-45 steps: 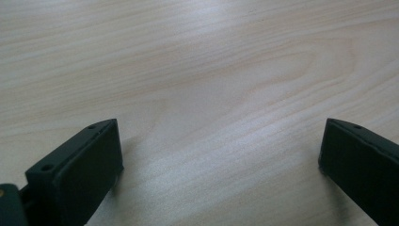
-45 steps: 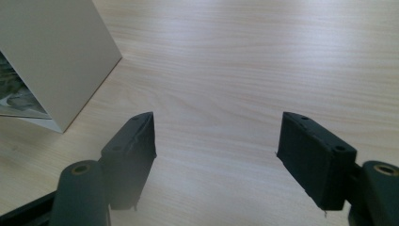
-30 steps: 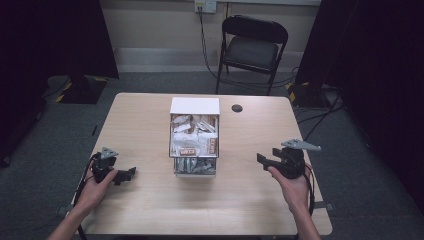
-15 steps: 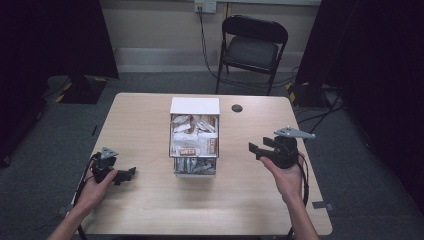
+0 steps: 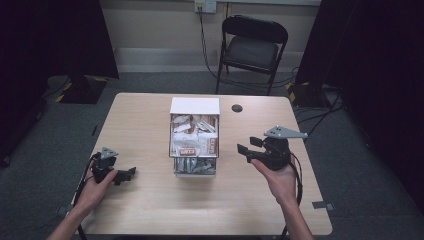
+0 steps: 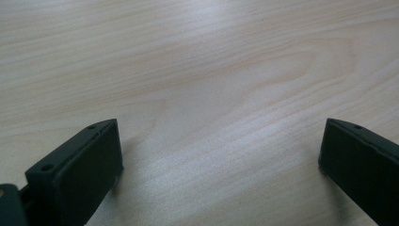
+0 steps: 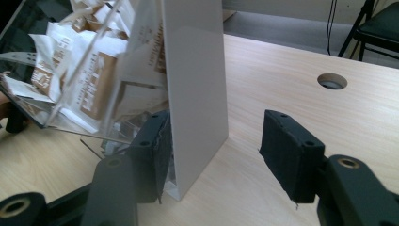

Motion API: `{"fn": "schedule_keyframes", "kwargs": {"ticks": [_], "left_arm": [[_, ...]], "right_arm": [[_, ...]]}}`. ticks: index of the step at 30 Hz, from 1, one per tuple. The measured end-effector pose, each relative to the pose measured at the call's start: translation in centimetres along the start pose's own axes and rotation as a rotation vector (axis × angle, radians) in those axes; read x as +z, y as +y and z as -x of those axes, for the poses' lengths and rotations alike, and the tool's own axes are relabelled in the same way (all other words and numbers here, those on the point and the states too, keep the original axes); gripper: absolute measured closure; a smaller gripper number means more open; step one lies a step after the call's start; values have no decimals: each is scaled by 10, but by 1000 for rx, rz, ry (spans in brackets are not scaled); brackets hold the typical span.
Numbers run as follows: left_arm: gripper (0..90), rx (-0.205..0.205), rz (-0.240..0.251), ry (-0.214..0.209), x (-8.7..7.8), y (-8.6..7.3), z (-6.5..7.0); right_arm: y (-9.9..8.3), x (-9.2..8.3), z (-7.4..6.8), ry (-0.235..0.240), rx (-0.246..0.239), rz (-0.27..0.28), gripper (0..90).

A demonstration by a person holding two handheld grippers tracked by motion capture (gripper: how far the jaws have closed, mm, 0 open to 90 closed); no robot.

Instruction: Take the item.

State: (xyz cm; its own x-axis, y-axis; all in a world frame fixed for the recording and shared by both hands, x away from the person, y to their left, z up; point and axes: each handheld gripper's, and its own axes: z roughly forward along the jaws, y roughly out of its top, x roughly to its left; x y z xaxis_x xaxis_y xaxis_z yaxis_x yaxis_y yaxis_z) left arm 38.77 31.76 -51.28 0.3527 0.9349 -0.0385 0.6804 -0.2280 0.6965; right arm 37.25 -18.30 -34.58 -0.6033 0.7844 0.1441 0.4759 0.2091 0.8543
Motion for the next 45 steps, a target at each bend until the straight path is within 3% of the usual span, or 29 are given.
{"fn": "schedule_keyframes", "kwargs": {"ticks": [7,22,37,42,45], "left_arm": [[0,0,0,0,0,0,0],[0,0,0,0,0,0,0],[0,0,0,0,0,0,0],[0,0,0,0,0,0,0],[0,0,0,0,0,0,0]], "right_arm": [[9,-8,-9,11,-13,27,429],[32,-19,-24,80,-52,60,432],[55,1,-57,192,-116,70,466],[61,15,-69,228,-137,61,514],[64,25,-74,225,-144,44,521]]}}
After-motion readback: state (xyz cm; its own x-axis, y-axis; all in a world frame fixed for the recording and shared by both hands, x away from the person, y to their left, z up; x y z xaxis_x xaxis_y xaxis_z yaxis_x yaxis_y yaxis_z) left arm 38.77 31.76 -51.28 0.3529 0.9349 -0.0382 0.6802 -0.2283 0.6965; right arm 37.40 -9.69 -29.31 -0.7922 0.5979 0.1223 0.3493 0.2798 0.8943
